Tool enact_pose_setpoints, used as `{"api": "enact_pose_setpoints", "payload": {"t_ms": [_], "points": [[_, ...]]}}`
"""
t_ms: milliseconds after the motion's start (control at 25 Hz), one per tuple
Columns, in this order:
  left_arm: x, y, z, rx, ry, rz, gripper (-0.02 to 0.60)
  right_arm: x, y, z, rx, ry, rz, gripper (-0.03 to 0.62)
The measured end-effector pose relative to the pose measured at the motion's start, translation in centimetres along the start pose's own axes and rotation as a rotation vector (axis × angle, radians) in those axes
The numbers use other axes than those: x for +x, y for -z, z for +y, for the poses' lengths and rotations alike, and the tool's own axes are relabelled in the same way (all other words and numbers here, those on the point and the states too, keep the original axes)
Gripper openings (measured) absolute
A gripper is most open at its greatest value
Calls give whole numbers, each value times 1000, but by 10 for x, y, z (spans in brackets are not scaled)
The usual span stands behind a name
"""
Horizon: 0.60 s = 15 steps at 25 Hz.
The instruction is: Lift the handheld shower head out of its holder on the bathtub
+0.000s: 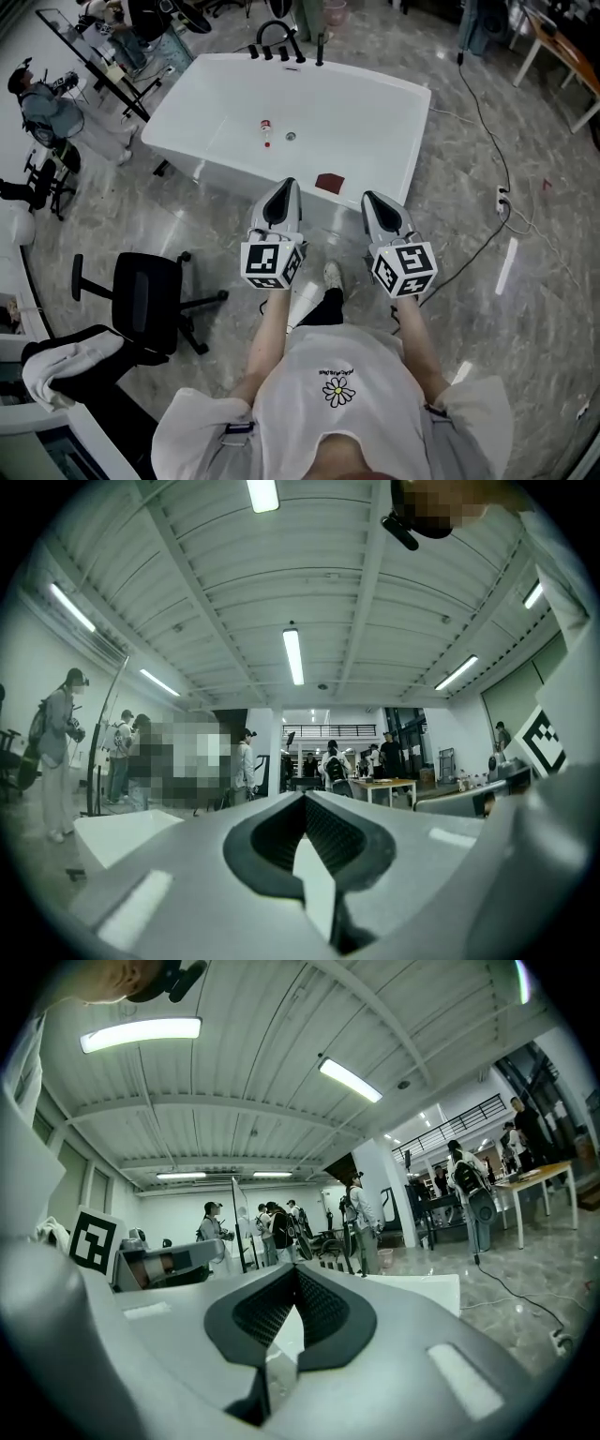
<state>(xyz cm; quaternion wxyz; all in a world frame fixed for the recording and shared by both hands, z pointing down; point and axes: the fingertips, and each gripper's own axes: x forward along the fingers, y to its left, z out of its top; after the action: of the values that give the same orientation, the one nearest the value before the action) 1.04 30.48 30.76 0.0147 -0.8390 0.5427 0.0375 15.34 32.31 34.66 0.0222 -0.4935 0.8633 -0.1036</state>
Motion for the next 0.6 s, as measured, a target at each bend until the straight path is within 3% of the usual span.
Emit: {"api": "enact_pose_setpoints", "payload": {"t_ms": [240,440,600], "points": [[75,1,67,-38,-28,-18,0,100,-24,-28,-34,-17,19,26],[136,-5,100,43,19,-17,0,158,-39,-40,-19,-37,6,26],[173,-12,112,60,39,-35,0,185,-50,-58,6,-21,-14,26]]}}
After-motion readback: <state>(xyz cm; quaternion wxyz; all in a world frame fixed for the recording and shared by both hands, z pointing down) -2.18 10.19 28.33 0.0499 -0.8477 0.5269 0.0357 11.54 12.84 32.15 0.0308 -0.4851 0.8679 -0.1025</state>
